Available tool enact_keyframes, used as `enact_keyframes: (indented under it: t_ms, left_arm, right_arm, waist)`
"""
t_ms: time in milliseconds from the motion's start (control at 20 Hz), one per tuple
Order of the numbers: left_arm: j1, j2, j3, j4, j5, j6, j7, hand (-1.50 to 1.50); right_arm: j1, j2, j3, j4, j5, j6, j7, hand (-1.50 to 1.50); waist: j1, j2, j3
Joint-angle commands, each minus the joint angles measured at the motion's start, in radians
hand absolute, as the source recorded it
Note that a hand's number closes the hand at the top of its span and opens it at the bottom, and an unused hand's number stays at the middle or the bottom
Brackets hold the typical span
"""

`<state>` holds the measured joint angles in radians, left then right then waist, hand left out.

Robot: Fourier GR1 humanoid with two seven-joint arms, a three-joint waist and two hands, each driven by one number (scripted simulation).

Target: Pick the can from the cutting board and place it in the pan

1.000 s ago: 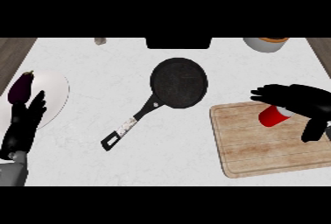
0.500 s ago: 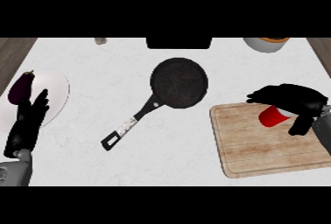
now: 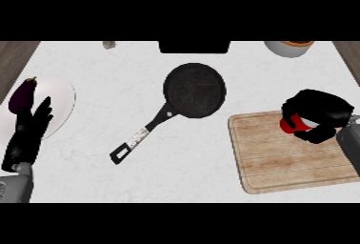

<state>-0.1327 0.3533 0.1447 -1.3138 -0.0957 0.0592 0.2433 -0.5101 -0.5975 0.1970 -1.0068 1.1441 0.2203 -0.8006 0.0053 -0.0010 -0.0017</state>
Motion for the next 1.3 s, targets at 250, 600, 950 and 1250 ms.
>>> enact_keyframes:
  t_ms: [250, 600, 950, 1250]
  left_arm:
    - [0.028, 0.008, 0.036, 0.006, 0.004, -0.004, -0.019, 0.00]
    - [0.072, 0.018, 0.063, -0.019, 0.003, 0.020, 0.008, 0.00]
    - [0.075, 0.024, 0.061, -0.003, 0.010, -0.010, -0.028, 0.00]
    - [0.053, -0.010, 0.027, -0.027, 0.007, -0.027, -0.013, 0.00]
  right_arm:
    - [0.099, 0.089, -0.179, 0.029, -0.035, 0.061, 0.348, 1.50]
    - [0.266, 0.243, -0.367, -0.152, -0.099, -0.085, 0.763, 1.50]
    - [0.376, 0.469, -0.247, -0.643, -0.033, -0.275, 0.911, 1.50]
    - [0.376, 0.591, -0.090, -0.892, 0.099, -0.136, 1.176, 1.50]
  waist:
    - [-0.040, -0.011, 0.000]
    - [-0.100, -0.036, -0.003]
    - [-0.064, -0.021, -0.002]
    - [-0.010, -0.003, 0.001]
